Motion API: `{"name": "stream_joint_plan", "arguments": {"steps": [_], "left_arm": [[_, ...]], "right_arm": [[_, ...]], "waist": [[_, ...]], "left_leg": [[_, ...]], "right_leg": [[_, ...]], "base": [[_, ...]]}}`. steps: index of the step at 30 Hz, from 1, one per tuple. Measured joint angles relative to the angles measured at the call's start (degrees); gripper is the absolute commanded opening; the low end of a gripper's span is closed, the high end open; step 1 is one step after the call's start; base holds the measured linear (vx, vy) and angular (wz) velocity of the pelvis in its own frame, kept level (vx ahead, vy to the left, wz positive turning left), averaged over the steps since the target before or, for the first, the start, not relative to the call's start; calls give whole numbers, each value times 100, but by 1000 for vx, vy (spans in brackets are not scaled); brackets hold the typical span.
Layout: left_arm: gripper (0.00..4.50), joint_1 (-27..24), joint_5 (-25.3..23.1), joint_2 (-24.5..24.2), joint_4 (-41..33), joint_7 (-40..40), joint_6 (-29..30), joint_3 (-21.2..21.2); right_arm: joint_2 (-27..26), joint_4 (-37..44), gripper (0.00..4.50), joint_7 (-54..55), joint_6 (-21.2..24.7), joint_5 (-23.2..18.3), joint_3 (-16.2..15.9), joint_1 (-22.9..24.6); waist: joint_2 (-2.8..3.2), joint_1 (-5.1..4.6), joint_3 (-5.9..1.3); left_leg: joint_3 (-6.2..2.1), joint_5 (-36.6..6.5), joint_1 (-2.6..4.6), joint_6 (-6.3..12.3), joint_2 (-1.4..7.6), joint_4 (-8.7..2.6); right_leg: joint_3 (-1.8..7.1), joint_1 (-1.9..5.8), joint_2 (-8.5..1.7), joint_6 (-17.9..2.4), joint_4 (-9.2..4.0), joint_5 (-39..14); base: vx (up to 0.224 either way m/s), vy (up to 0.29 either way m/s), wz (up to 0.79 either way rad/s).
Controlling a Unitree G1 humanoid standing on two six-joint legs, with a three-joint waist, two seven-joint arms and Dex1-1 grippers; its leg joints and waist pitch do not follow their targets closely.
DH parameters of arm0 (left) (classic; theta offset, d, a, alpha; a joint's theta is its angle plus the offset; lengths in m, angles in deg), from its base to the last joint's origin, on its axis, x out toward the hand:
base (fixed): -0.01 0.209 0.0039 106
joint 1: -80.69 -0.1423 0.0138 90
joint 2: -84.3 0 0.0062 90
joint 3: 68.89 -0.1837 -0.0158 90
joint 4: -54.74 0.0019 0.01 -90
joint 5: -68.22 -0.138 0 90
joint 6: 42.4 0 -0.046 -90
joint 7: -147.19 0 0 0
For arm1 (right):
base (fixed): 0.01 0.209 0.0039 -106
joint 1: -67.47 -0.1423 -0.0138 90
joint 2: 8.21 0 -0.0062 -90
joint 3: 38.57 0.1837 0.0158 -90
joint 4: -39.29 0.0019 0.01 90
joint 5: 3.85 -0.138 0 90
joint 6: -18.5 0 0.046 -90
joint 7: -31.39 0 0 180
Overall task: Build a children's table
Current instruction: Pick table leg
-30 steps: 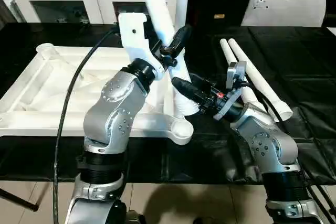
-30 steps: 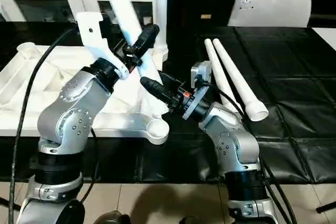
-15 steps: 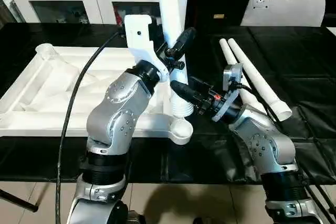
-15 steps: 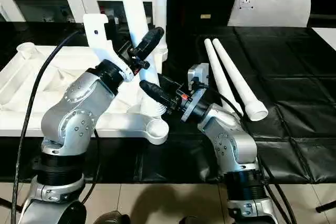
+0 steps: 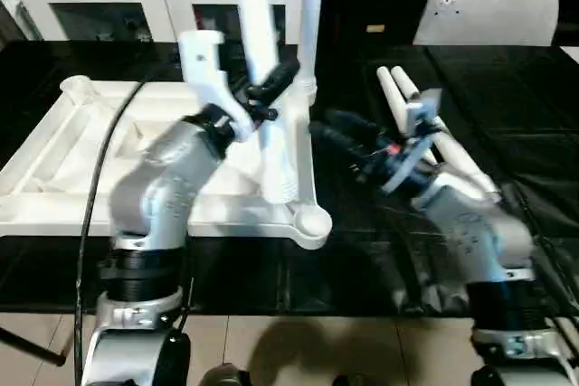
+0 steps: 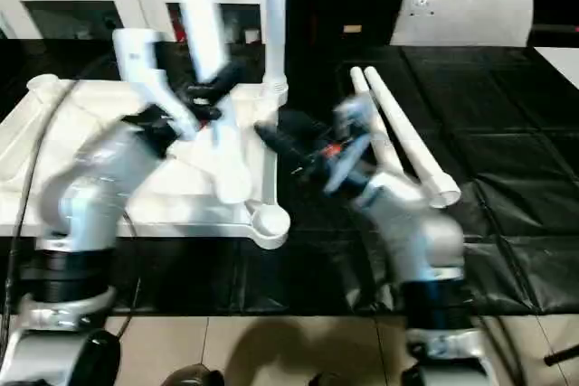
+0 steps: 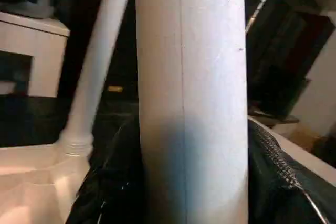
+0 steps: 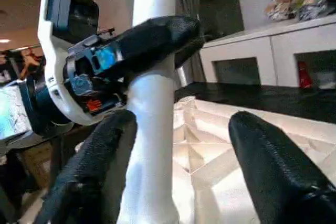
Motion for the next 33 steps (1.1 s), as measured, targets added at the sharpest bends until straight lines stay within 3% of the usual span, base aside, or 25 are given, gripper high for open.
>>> {"name": "stream_joint_plan", "arguments": {"steps": [2, 5, 8, 12, 30, 33], "left_arm": [[190, 13, 167, -40, 24, -198, 107, -19], [190, 147, 518, -346, 187, -779, 335, -11], [190, 297, 758, -586, 226, -1425, 473, -56], [188, 440, 890, -613, 218, -2012, 549, -205], [187, 690, 1028, -693, 177, -3379, 209, -906], [186, 690, 975, -734, 171, -3496, 166, -989]], "right_arm": [[78, 0, 350, -116, 179, -72, -19, -24], [649, 1, 350, -592, 769, -277, -96, -219], [1026, 4, 350, -1068, 996, -276, -275, -368], [1071, -5, 356, -1360, 1146, -266, -557, -410], [1216, -293, 356, -2229, 1353, -176, -1158, -803], [1216, -349, 317, -2326, 1389, -175, -1225, -907]], "waist": [[0, 5, 0], [0, 0, 0], [-1, -1, 0], [-1, -8, 0], [-35, 6, 3], [-35, 4, 3]], "left_leg": [[1, 0, 0, 0, 0, 1], [2, 5, 3, 6, 0, 3], [2, 5, 15, 5, 1, 3], [4, 5, 19, 6, 1, 3], [7, 8, 18, 8, 2, 6], [7, 9, 19, 7, 2, 7]], "right_leg": [[1, -1, -1, 0, 1, 0], [2, 1, 0, -5, 5, 3], [0, 12, 0, -4, 6, 3], [3, 16, 0, -4, 6, 3], [1, 16, -3, -5, 13, 3], [2, 15, -3, -5, 16, 4]], "base": [[0, 0, 0], [0, 0, 0], [0, 0, 0], [0, 0, 0], [0, 0, 0], [0, 0, 0]]}}
